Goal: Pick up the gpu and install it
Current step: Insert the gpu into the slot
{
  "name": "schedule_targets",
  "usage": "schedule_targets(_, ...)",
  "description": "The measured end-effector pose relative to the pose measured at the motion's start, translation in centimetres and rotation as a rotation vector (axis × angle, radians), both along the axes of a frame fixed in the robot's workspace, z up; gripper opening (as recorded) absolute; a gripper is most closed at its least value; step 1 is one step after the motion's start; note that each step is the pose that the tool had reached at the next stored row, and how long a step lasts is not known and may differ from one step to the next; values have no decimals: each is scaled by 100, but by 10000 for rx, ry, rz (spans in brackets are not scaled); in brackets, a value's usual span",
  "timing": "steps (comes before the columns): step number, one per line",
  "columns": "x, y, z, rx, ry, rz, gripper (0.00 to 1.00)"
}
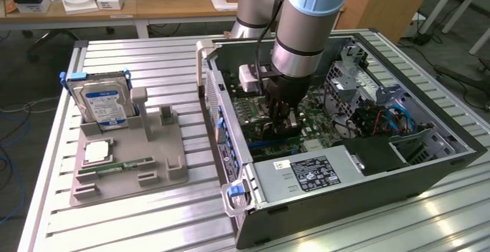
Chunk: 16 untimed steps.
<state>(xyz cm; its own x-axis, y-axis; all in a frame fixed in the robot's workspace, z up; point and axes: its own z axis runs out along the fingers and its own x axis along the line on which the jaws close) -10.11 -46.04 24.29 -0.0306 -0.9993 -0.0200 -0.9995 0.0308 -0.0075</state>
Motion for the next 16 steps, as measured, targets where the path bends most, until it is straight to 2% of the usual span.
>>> schedule_targets(16,-1,0,-43,10,0,4,26)
